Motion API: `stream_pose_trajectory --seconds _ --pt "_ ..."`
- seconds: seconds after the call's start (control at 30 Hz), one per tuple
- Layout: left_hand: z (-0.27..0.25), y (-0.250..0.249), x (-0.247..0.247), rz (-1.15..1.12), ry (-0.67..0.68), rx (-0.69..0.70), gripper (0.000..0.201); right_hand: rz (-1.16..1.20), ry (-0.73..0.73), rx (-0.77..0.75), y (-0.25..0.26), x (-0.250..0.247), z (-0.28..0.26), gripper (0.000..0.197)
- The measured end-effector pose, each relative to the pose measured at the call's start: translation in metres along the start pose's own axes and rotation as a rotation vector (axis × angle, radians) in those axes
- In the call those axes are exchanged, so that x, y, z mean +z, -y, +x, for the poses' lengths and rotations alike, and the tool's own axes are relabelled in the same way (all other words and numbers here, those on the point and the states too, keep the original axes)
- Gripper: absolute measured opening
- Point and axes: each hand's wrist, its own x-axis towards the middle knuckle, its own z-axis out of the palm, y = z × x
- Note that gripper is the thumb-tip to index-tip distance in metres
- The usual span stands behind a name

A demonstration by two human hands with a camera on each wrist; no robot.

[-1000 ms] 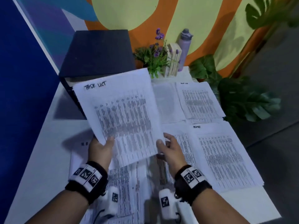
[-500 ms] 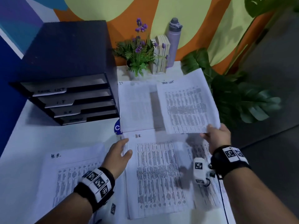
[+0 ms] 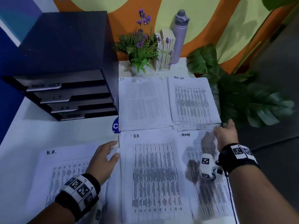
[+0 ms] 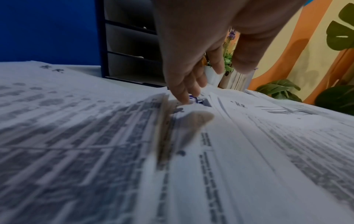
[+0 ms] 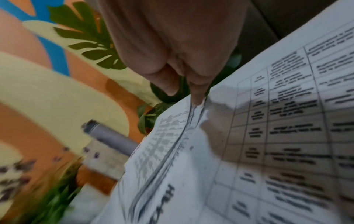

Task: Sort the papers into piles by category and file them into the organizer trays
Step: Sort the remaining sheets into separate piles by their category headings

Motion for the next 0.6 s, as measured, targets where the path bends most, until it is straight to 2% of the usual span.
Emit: stream_pose_trajectory --seconds 0.1,0.2,0.3,0.43,0.5,0.6 --pt "-0.007 0.017 -0.016 0.101 -0.063 0.001 0.042 -0.133 0.047 -0.116 -0.005 0.014 -0.037 0.052" --pt "-0.015 0.045 -0.041 0.202 -0.122 -0.066 0.046 -0.141 0.222 -0.207 -0.024 0.042 -0.083 0.029" --pt "-0.025 0.08 -0.07 0.336 -0.215 -0.193 0.048 -0.193 0.411 -0.224 -0.053 0.079 -0.136 0.027" --pt "-0.045 0.123 -0.104 0.474 -0.231 -0.407 0.072 -0.286 0.667 -0.184 -0.073 0.125 -0.224 0.029" --pt "-0.054 0.141 -0.115 0.499 -0.211 -0.455 0.083 -0.403 0.758 -0.228 -0.088 0.141 -0.252 0.03" --pt "-0.063 0.159 -0.126 0.514 -0.203 -0.481 0.098 -0.562 0.849 -0.292 -0.106 0.158 -0.28 0.018"
